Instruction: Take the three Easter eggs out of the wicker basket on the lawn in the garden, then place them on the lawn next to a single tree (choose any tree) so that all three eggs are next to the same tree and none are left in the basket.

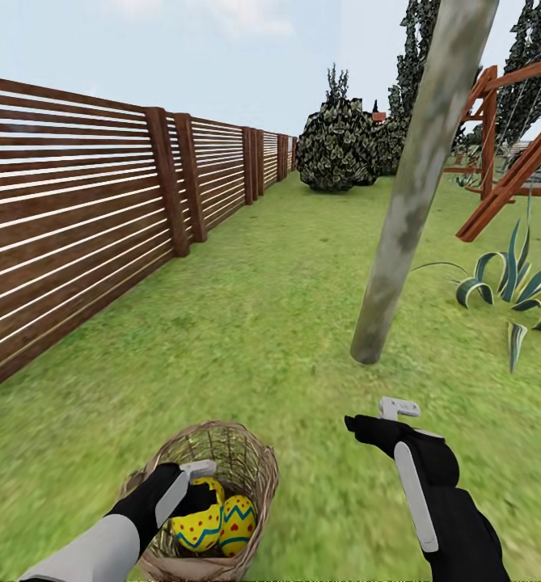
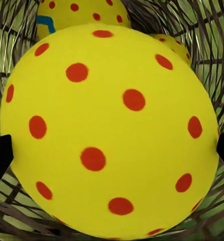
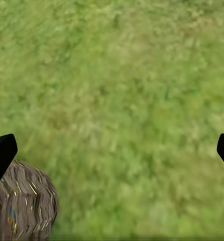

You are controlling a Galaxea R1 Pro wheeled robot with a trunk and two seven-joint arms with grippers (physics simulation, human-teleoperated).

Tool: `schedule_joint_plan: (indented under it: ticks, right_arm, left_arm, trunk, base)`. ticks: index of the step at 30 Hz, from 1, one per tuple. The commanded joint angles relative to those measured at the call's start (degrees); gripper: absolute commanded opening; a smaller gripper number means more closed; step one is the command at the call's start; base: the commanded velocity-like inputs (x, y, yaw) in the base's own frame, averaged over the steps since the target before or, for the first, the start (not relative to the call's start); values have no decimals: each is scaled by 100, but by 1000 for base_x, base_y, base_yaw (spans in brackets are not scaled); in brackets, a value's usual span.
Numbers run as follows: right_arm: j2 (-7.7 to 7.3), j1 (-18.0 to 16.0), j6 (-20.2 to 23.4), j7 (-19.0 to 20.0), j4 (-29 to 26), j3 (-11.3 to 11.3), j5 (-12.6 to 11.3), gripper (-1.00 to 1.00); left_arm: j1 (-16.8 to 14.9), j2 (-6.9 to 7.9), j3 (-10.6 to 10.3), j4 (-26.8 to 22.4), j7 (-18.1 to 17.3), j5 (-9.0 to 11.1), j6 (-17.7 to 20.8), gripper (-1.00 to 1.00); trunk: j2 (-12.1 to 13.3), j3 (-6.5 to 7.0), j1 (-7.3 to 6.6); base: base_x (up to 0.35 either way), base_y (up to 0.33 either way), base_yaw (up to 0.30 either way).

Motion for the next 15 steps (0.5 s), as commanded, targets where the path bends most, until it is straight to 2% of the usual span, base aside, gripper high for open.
schedule_joint_plan:
  ticks: [1, 10, 15]
  right_arm:
    - [4, -4, 20, -52, -5, -5, -62, 100]
    - [4, -4, 20, -51, -5, -6, -62, 100]
    - [4, -4, 20, -53, -5, -6, -62, 100]
  left_arm:
    - [-2, 4, -42, -10, 40, 60, 21, -100]
    - [-1, 5, -49, -11, 32, 60, 21, -100]
    - [0, 4, -52, -11, 32, 60, 26, -100]
  trunk:
    - [-2, -5, -1]
    - [-2, -5, -1]
    - [198, 85, -111]
  base:
    - [-29, 0, 0]
    - [-38, 0, 0]
    - [-2, 0, 0]
